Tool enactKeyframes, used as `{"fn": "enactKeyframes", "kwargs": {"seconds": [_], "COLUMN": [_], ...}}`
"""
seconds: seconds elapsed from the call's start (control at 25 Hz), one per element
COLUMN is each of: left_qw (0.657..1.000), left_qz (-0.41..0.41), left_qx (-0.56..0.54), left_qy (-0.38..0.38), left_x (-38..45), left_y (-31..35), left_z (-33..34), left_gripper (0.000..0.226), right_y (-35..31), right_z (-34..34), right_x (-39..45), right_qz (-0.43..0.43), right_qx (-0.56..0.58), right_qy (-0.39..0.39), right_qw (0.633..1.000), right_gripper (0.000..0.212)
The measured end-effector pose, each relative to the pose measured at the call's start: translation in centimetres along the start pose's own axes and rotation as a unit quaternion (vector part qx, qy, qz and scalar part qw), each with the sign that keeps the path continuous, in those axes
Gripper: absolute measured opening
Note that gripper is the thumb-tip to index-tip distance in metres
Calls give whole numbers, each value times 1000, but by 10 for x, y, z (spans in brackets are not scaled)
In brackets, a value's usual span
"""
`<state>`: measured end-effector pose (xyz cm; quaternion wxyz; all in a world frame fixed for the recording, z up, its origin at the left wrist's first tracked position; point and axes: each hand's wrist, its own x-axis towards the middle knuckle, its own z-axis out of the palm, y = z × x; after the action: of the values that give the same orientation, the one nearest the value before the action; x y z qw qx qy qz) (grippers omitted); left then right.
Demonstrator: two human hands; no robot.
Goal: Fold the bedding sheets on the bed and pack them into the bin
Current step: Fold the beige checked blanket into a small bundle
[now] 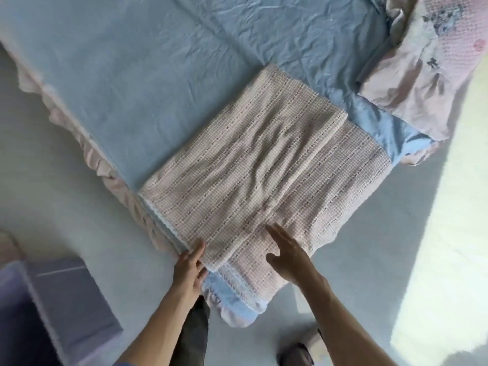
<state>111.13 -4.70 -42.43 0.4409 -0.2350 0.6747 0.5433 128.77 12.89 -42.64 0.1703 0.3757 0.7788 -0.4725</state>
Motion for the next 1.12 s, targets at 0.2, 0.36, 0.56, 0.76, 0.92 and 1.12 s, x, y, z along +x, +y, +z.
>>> {"fn": "enactKeyframes", "kwargs": {"seconds": [0.2,0.36,0.56,0.76,0.92,1.12], "left_qw": [999,998,997,989,985,980], "left_qz": [-1,-9,2,-22,-59,-98], "left_qx": [38,58,-4,-26,-26,-47], "left_qy": [-7,24,80,146,157,168], "left_x": [-37,-48,-57,-62,-65,-81], "left_y": [-58,-95,-109,-144,-189,-222], "left_z": [8,31,54,81,112,137], "left_gripper": [38,44,27,74,80,97], "right_y": [15,36,65,114,184,235], "right_z": [-35,-57,-113,-187,-271,-300], "right_x": [3,6,43,94,120,114], "right_qz": [1,-5,19,-29,38,117], "right_qx": [-36,-50,-19,-90,-112,30], "right_qy": [-58,-88,24,127,203,25], "right_qw": [998,995,999,987,972,992], "right_gripper": [71,70,50,42,74,67]}}
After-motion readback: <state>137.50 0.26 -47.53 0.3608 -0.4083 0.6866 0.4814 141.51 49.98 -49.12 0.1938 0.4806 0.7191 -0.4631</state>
